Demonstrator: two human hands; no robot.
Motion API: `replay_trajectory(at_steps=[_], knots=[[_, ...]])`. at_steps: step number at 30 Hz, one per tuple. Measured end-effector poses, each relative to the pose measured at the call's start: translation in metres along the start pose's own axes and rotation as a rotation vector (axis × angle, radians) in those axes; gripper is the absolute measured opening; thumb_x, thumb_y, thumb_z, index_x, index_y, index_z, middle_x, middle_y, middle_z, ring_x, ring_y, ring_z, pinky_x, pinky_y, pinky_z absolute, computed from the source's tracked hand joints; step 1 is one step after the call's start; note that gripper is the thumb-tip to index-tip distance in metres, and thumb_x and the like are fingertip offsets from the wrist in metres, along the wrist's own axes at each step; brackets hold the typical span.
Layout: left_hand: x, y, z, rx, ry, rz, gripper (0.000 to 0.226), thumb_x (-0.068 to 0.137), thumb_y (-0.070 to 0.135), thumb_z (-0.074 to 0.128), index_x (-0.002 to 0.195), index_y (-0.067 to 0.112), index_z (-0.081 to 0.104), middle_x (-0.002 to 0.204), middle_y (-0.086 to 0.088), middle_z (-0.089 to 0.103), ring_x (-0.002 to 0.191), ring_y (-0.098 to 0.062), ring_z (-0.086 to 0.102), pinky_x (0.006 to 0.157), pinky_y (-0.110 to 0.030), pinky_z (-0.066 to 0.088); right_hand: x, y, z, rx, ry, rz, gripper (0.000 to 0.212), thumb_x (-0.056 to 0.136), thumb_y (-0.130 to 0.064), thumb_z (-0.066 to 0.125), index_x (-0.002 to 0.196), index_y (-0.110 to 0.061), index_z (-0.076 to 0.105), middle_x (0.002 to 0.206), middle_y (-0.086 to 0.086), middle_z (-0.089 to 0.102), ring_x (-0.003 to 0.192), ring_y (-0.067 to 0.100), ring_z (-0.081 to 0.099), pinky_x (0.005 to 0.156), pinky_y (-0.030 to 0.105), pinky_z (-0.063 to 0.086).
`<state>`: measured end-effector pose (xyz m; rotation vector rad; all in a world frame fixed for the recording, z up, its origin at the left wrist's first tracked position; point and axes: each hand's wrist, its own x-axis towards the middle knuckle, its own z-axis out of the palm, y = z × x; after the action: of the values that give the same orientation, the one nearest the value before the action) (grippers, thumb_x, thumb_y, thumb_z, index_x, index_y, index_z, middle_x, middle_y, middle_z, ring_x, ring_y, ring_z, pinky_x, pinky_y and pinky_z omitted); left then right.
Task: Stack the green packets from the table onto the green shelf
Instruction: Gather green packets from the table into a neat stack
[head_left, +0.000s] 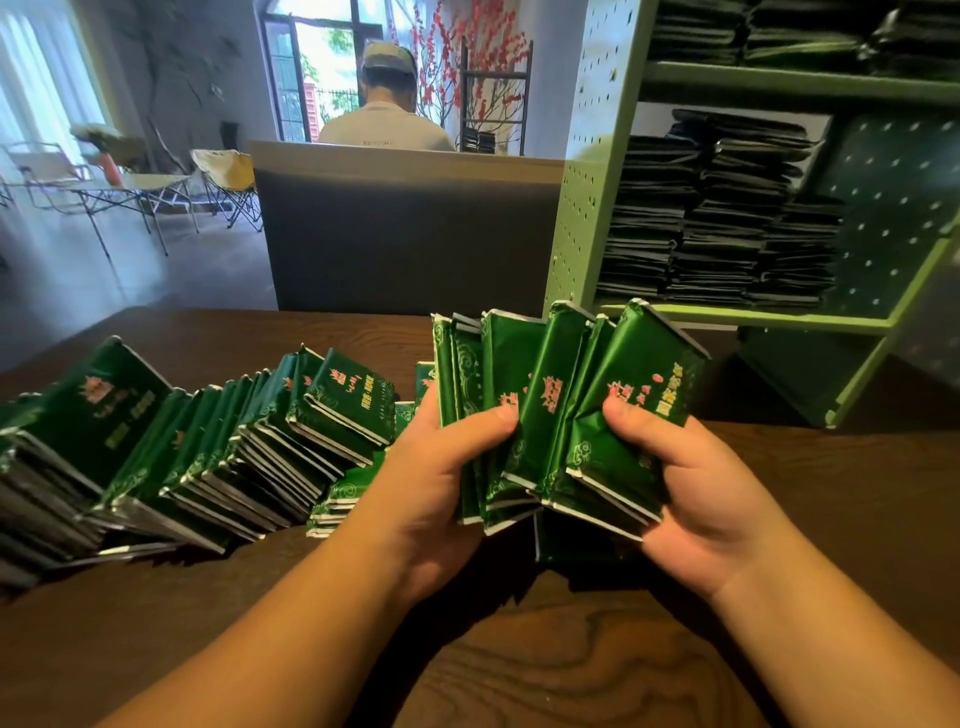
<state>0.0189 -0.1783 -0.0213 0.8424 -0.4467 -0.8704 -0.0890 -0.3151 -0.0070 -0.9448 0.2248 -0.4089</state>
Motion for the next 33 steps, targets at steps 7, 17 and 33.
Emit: replay_trajectory(at_steps=[7,17,33], knots=[[0.002,-0.002,-0.004,0.098,-0.046,0.045,0.064,0.073,0.0,0.066,0.135,0.01,0.053,0.121,-0.029,0.068,0.107,-0.047,0.068,0.091,-0.063,0.054,0.001,0.004,-0.002,-0.131,0.054,-0.028,0.049,0.075,-0.007,0.067,0.123,-0.002,0.065,0.115,0.027,0.072,0.104,0.044,0.071,0.088,0.061,0.056],[0.005,-0.001,-0.006,0.248,0.114,0.242,0.056,0.067,0.002,0.06,0.12,0.023,0.058,0.099,-0.012,0.072,0.087,-0.033,0.072,0.067,-0.043,0.061,0.006,0.003,-0.01,-0.292,0.359,-0.263,0.046,0.067,-0.012,0.088,0.11,-0.004,0.071,0.105,0.019,0.076,0.099,0.038,0.074,0.096,0.063,0.052],[-0.003,-0.008,0.001,0.544,0.087,0.44,0.073,0.081,0.011,0.07,0.145,0.027,0.04,0.118,0.002,0.071,0.106,-0.013,0.071,0.085,-0.026,0.058,-0.004,0.008,0.0,-0.058,-0.033,-0.045,0.044,0.062,-0.014,0.085,0.104,-0.007,0.077,0.111,0.026,0.072,0.099,0.042,0.073,0.073,0.051,0.061]])
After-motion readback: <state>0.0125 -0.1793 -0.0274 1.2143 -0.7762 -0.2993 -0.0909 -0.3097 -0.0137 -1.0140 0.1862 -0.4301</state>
